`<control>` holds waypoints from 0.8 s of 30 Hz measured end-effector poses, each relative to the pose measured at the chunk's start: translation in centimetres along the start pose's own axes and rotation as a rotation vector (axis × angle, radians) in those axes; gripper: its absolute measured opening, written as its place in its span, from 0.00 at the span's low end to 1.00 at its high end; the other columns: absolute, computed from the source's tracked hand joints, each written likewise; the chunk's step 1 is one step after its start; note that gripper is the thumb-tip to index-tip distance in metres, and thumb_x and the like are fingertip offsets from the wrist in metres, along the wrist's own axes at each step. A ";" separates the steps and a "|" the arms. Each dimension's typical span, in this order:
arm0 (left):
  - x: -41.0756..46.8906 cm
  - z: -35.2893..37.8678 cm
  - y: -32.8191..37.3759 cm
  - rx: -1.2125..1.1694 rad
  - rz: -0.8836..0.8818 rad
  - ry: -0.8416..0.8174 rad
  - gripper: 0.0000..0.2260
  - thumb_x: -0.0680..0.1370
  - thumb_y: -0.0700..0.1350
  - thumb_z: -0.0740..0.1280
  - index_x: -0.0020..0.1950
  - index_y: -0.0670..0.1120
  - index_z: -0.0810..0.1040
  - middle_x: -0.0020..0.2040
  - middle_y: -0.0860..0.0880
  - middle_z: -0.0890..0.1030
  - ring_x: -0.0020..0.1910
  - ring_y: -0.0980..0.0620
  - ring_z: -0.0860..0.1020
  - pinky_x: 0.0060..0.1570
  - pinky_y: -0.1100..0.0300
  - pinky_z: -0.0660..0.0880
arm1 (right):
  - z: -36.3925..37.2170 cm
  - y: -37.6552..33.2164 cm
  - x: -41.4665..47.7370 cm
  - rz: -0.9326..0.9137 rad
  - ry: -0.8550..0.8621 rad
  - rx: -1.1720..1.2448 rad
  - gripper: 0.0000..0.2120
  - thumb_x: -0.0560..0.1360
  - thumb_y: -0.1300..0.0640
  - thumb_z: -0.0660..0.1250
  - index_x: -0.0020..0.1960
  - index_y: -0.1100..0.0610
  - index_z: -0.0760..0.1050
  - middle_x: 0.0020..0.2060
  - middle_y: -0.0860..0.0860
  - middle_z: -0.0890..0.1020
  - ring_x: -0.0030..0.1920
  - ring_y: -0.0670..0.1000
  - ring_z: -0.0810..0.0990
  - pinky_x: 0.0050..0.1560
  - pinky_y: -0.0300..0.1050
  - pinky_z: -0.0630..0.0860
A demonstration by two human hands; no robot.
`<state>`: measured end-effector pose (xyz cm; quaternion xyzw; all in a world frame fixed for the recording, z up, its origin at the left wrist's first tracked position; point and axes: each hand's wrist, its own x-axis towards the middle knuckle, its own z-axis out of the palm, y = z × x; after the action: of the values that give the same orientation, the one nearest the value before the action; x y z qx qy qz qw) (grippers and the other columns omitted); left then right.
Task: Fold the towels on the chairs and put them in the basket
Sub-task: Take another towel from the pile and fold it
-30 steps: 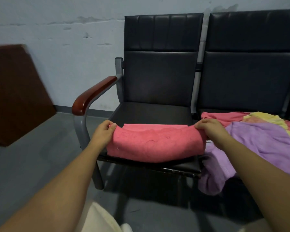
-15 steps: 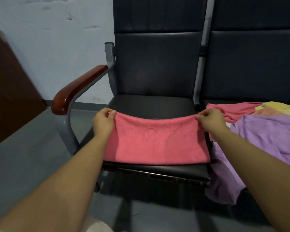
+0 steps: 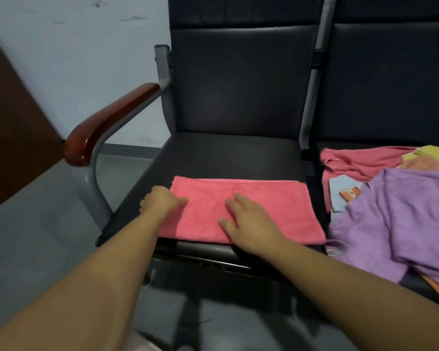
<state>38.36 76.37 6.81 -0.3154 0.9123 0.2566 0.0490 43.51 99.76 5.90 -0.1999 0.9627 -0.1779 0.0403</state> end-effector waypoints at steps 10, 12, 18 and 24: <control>-2.6 -3.1 -1.5 0.012 0.334 -0.058 0.08 0.78 0.49 0.68 0.52 0.46 0.76 0.53 0.45 0.80 0.51 0.44 0.78 0.47 0.54 0.72 | 1.2 -1.0 -1.6 -0.028 -0.125 -0.105 0.30 0.83 0.40 0.48 0.82 0.48 0.48 0.81 0.52 0.45 0.81 0.51 0.42 0.78 0.53 0.36; -3.0 -4.0 -1.7 0.033 0.373 -0.045 0.07 0.77 0.48 0.69 0.45 0.49 0.72 0.49 0.46 0.79 0.45 0.47 0.76 0.42 0.55 0.69 | 1.1 -1.7 -1.6 -0.017 -0.137 -0.074 0.30 0.83 0.41 0.51 0.81 0.49 0.51 0.81 0.53 0.46 0.81 0.52 0.43 0.78 0.53 0.37; -5.2 -5.9 0.6 -0.101 0.459 -0.026 0.07 0.77 0.46 0.67 0.53 0.45 0.75 0.49 0.46 0.79 0.44 0.50 0.77 0.40 0.56 0.72 | -1.1 -3.7 -0.1 0.110 0.070 0.564 0.12 0.82 0.50 0.62 0.56 0.56 0.80 0.52 0.53 0.83 0.54 0.53 0.80 0.60 0.47 0.74; -8.7 -4.8 3.7 -0.661 0.500 -0.428 0.16 0.81 0.55 0.66 0.56 0.42 0.74 0.41 0.46 0.84 0.34 0.53 0.79 0.36 0.60 0.76 | -2.3 -3.0 1.4 0.549 -0.038 1.445 0.30 0.76 0.32 0.63 0.54 0.59 0.82 0.43 0.57 0.86 0.44 0.57 0.85 0.53 0.54 0.81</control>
<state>43.41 81.20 14.79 -0.0244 0.7990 0.5968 0.0697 42.97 97.37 9.16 0.1188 0.6219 -0.7421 0.2201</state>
